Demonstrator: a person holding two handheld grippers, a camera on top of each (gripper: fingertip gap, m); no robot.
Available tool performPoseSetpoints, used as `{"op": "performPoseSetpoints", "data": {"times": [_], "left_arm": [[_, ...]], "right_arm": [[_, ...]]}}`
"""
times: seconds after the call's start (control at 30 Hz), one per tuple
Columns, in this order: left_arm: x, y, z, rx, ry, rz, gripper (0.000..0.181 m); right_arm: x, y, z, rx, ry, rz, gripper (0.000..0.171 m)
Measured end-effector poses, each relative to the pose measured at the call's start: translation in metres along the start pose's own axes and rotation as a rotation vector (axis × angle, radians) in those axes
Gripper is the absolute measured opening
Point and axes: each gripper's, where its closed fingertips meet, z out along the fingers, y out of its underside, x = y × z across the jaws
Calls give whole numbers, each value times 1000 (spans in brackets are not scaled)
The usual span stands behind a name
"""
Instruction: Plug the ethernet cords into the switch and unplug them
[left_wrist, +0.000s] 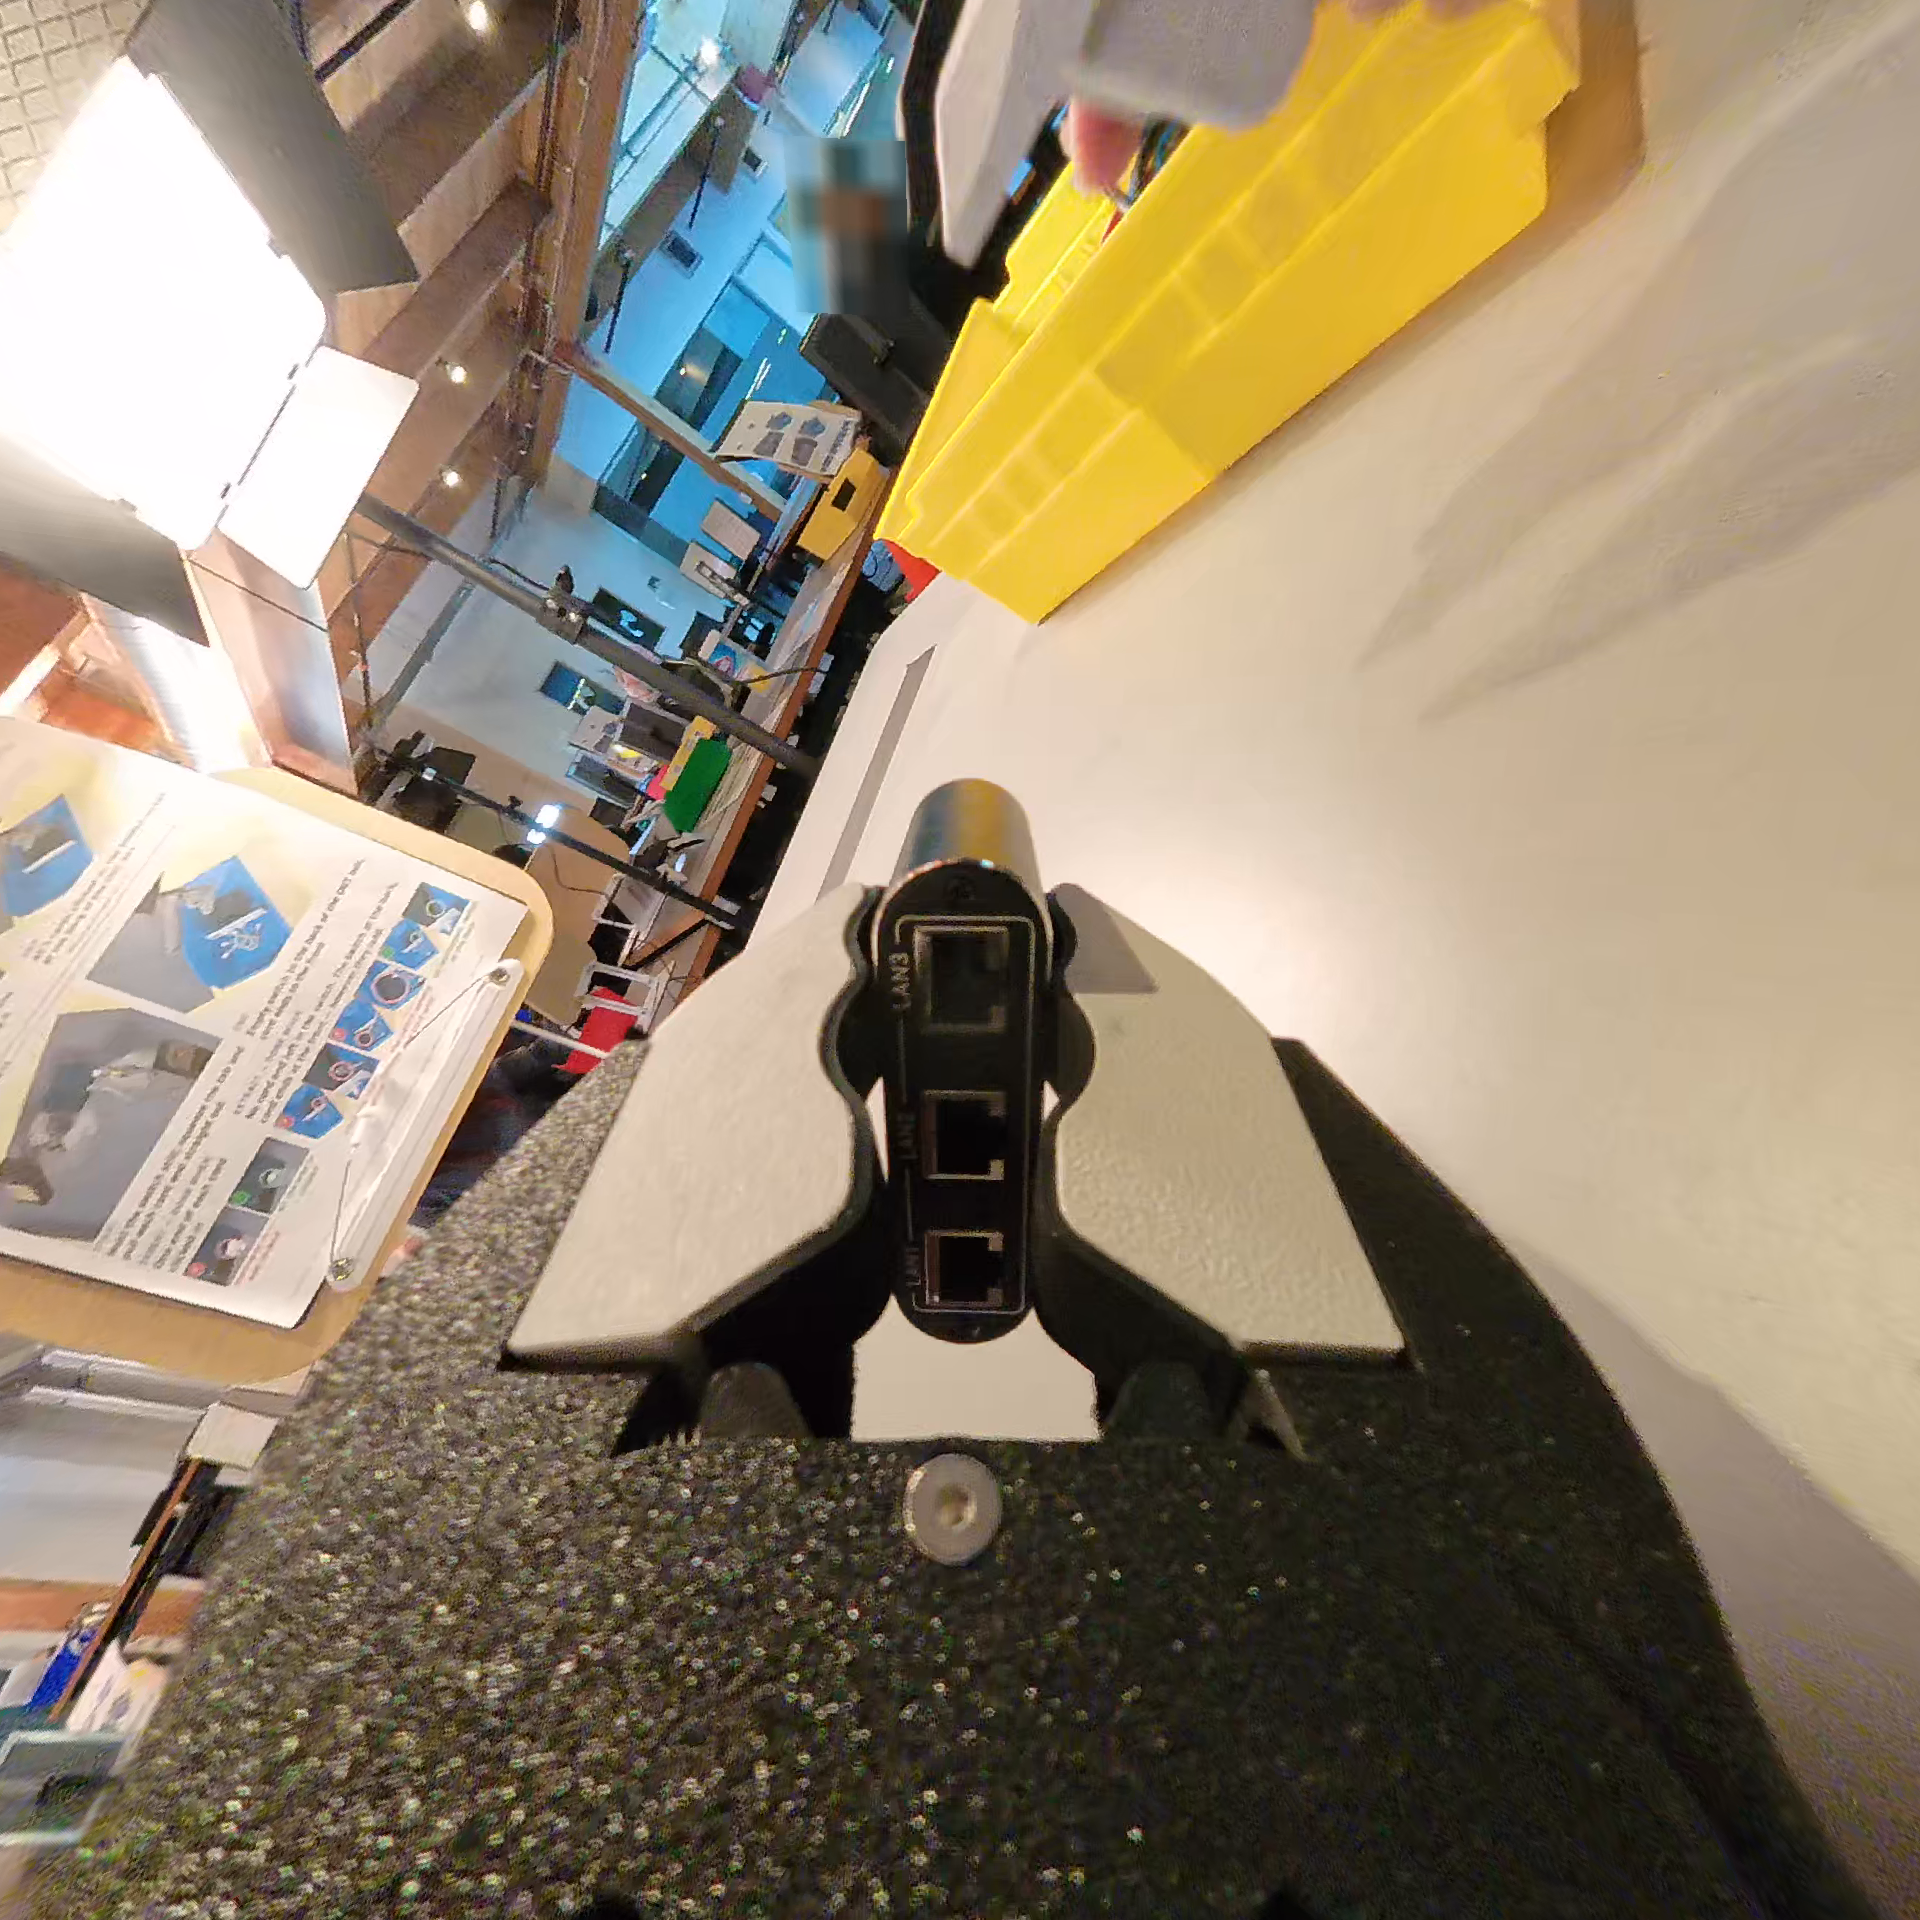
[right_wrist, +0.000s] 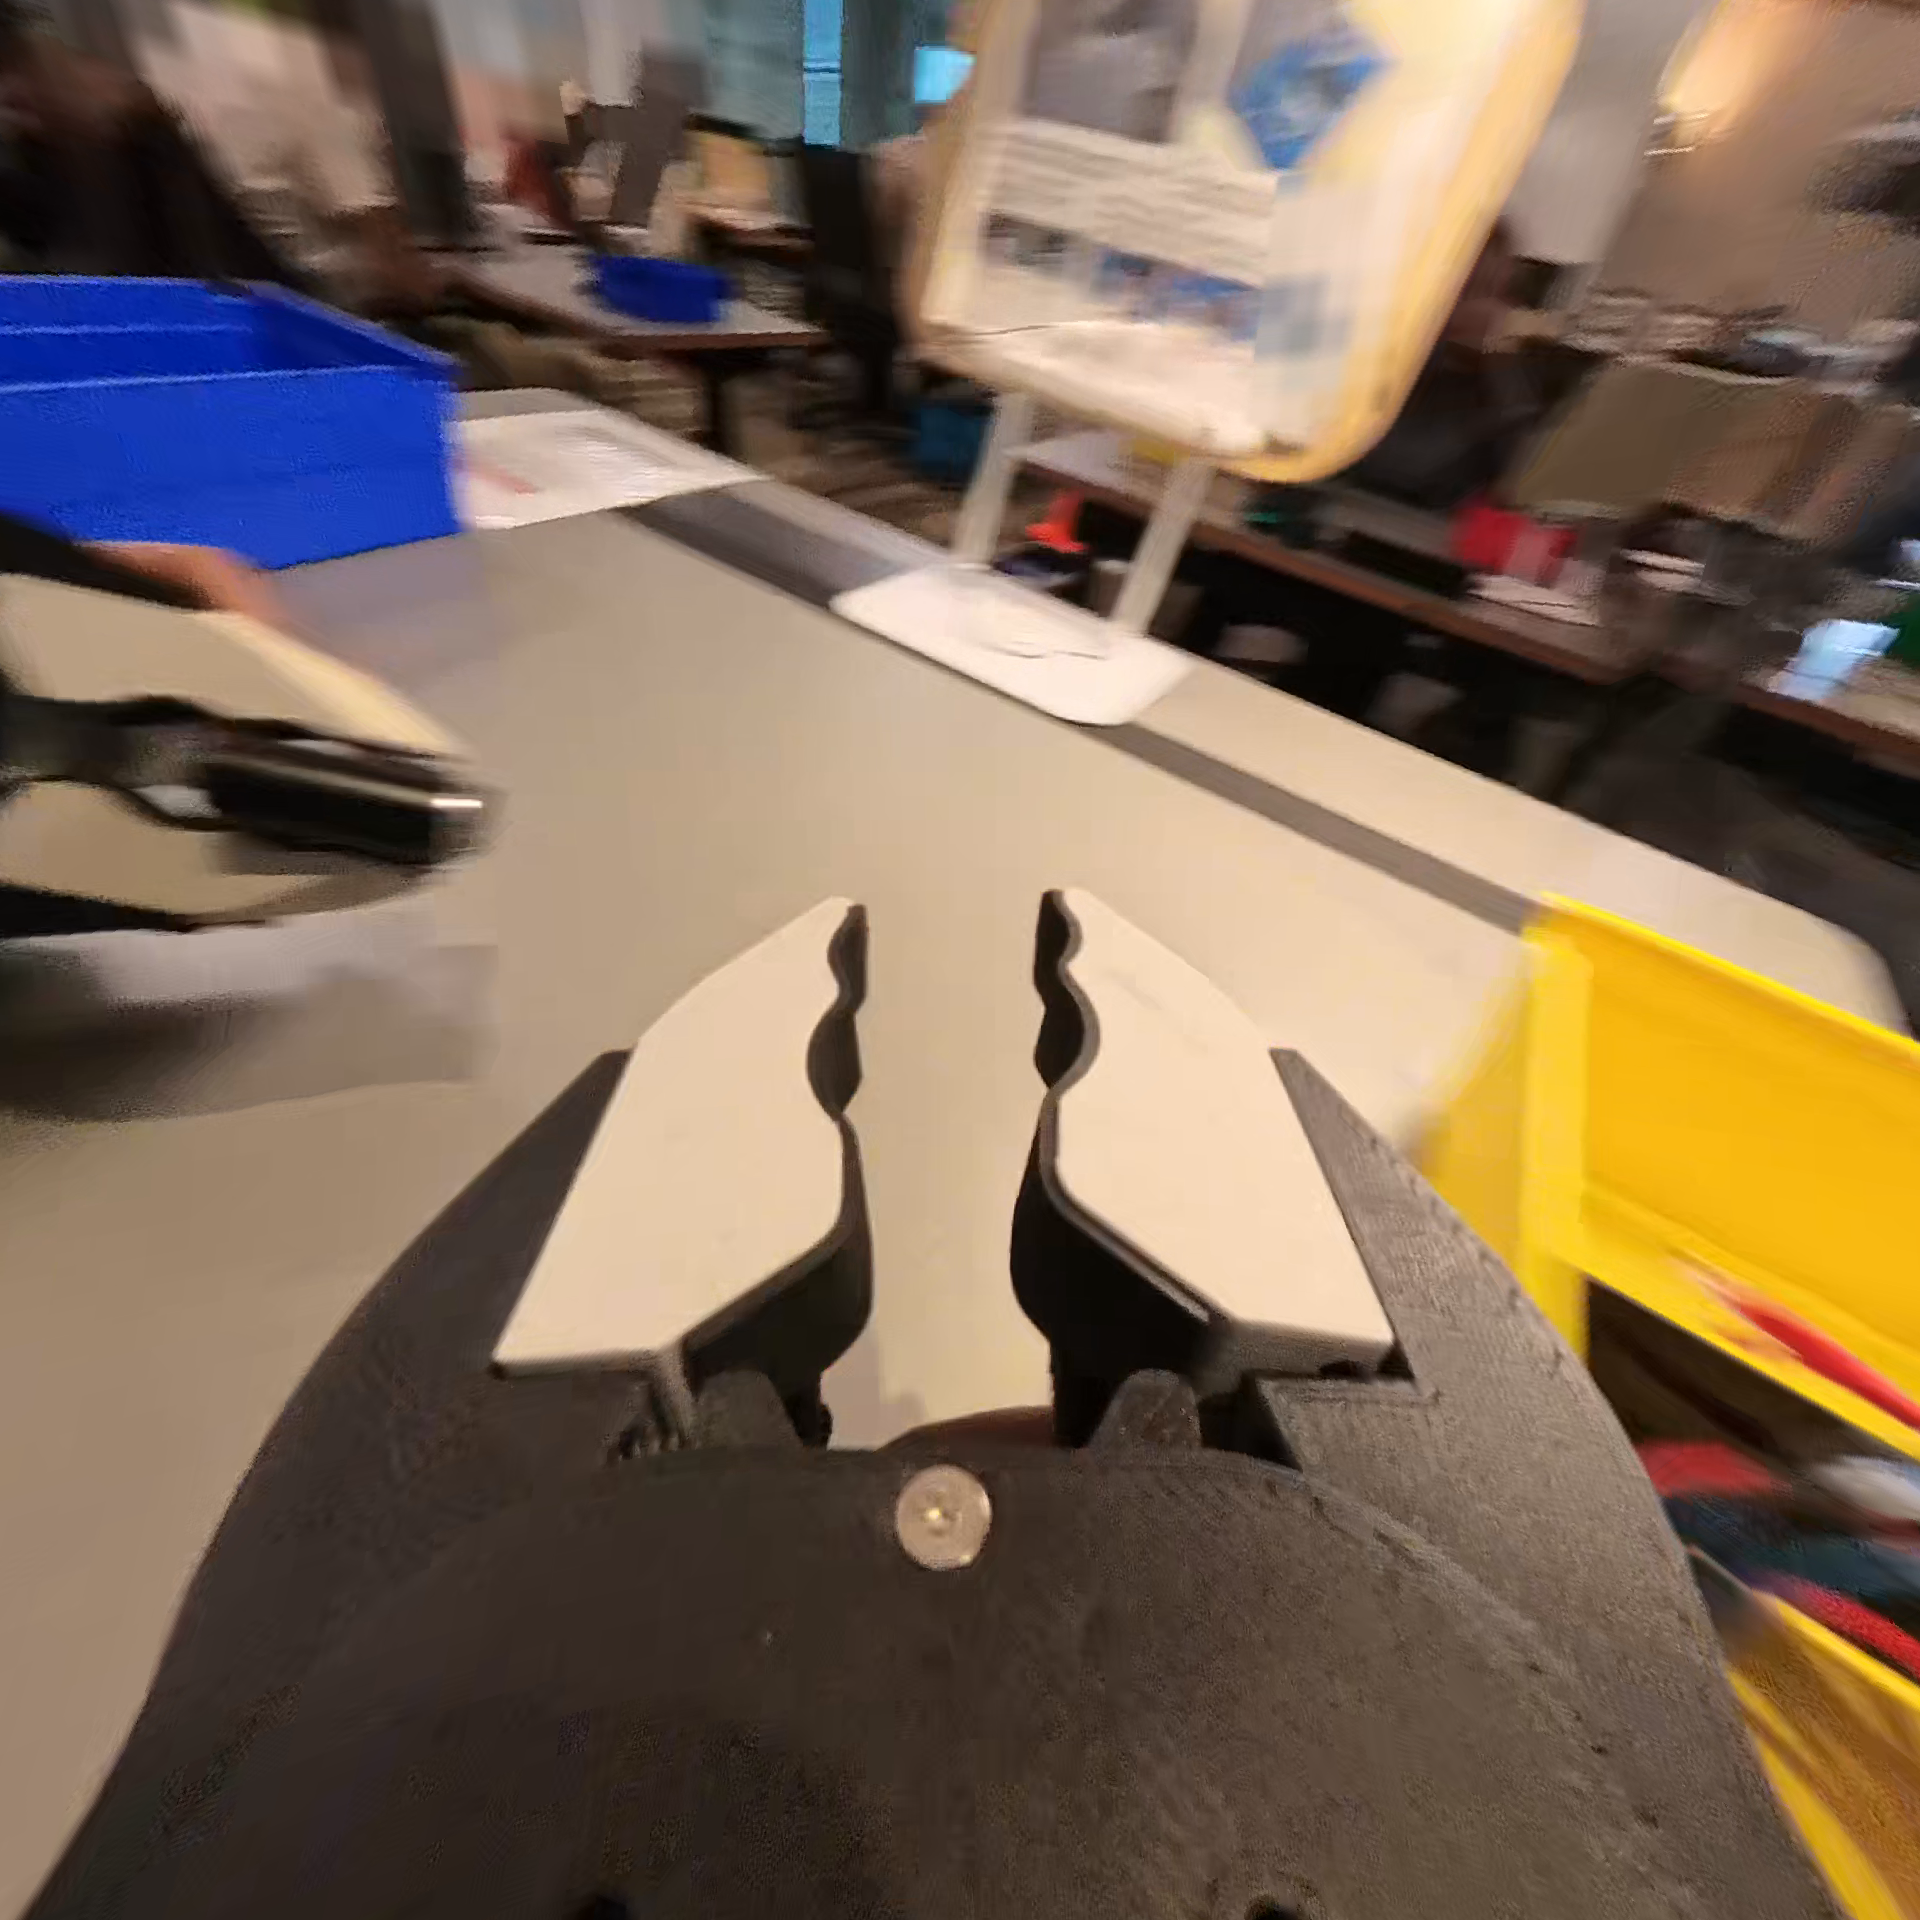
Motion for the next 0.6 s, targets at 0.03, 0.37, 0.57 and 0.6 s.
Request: {"op": "performPoseSetpoints", "data": {"times": [0.03,0.37,0.57,0.6], "left_arm": [[-1,1,0,-6,-8,2,27],[-6,-5,-2,-17,-83,112,27],[-1,-6,0,-18,-78,165,27],[0,-6,0,-16,-78,169,27]], "right_arm": [[-31,-2,13,-2,-94,1,34],[-160,10,66,-57,-446,187,74],[-155,10,66,-47,-400,162,59],[-154,11,66,-50,-402,163,59]]}}
